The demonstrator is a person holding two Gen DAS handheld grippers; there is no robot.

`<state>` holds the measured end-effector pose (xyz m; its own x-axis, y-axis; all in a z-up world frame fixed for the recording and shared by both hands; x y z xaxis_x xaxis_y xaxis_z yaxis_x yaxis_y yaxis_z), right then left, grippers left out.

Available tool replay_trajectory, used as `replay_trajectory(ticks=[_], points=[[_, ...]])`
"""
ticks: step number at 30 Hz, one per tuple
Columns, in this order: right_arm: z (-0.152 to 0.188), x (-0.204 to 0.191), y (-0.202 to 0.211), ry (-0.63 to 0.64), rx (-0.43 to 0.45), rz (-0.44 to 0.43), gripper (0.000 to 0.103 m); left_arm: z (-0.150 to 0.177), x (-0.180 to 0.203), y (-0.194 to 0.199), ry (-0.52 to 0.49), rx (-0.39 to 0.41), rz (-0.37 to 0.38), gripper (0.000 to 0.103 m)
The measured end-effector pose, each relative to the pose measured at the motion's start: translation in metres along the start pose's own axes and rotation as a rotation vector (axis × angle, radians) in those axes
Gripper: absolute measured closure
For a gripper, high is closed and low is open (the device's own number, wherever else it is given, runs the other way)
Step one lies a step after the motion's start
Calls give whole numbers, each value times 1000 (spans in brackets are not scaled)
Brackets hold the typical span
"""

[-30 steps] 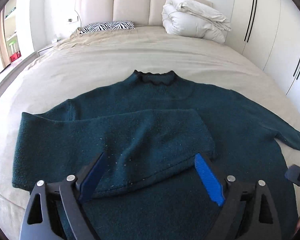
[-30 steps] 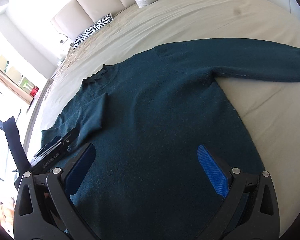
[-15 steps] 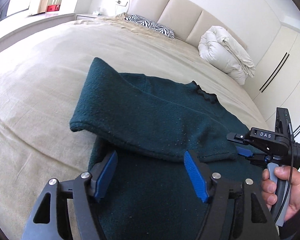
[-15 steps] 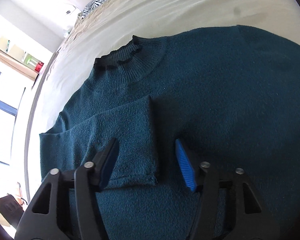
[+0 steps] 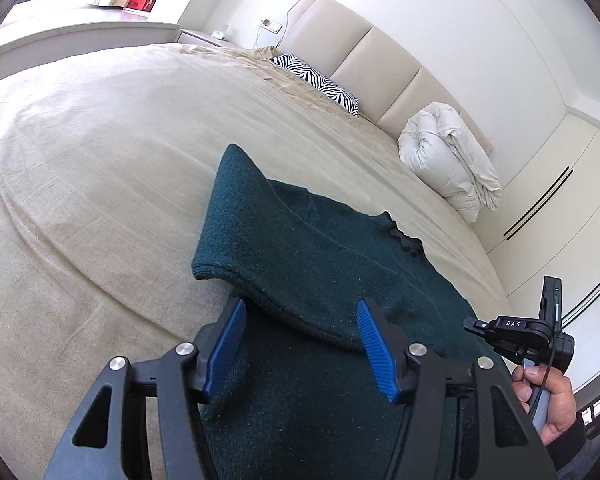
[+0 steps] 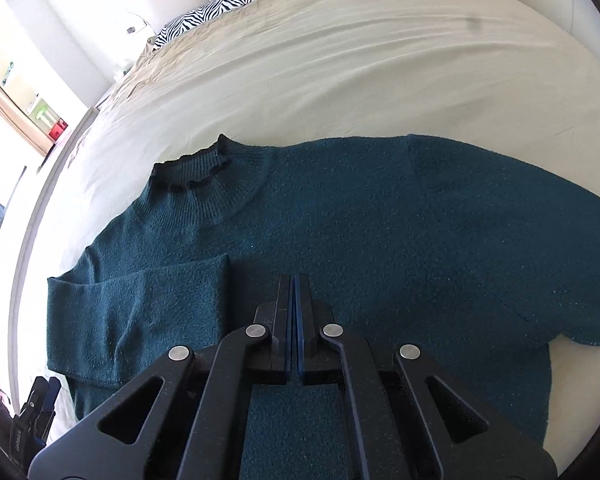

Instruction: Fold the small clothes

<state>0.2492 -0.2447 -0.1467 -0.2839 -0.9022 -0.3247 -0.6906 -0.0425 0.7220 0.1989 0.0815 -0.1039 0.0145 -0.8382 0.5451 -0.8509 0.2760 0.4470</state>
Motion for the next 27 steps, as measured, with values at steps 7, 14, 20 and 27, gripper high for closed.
replay_trajectory(ticks=[7,14,20,27], points=[[25,-41,-17,5,-65,-134,48,20,-11,-17,6,-31,-15,43],[40,-61,-35,52,-109,-106,70,24,-13,-17,-12,-13,-13,43],[44,-82,-25,232,-41,5,96,23,-14,-14,15,-3,9,43],[14,-54,-11,154,34,57,97,19,-21,-2,52,41,32,43]])
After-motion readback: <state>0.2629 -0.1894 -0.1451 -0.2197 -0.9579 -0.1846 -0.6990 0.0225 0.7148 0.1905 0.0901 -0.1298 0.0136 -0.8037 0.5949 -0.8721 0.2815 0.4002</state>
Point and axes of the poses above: each gripper's, at about its wrist camera, not at the fingertips, and y roughly against the way its jaws point, x to its right, z to its underside, the point moved 3 cm from there along -y, roughly the way its jaws point, and after that the axes turned 12 degrees about x, right-handed, at the moved point
